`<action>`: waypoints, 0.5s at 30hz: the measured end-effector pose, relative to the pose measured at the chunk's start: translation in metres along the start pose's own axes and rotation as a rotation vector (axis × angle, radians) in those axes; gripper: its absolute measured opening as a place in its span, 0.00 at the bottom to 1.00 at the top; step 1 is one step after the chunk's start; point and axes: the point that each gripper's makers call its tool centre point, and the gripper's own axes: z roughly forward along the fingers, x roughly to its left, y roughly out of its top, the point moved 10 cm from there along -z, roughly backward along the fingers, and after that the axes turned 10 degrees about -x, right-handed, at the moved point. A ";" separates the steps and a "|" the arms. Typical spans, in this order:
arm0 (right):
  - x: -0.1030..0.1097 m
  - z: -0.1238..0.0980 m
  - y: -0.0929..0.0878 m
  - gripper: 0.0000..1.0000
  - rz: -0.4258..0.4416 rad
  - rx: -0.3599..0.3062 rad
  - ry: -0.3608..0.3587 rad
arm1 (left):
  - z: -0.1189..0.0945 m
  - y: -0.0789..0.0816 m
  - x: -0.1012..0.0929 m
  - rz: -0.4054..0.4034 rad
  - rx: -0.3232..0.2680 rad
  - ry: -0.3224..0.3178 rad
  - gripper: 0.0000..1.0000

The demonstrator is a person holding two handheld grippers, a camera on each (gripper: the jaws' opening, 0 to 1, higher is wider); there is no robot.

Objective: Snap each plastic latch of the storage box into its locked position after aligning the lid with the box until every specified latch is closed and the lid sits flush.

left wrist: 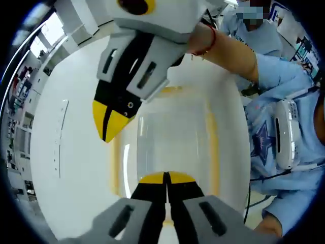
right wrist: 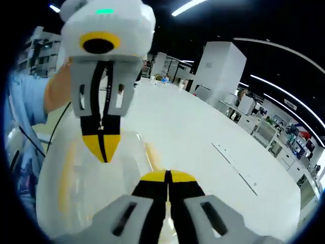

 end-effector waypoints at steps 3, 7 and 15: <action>-0.004 0.008 -0.001 0.00 0.001 0.026 0.029 | 0.000 0.001 0.001 -0.005 -0.002 -0.006 0.00; -0.009 0.016 -0.002 0.00 -0.003 0.074 0.064 | -0.001 -0.001 0.004 -0.040 -0.039 -0.027 0.00; -0.019 0.028 -0.001 0.00 0.025 0.117 0.171 | 0.001 0.000 0.004 -0.055 -0.067 -0.047 0.00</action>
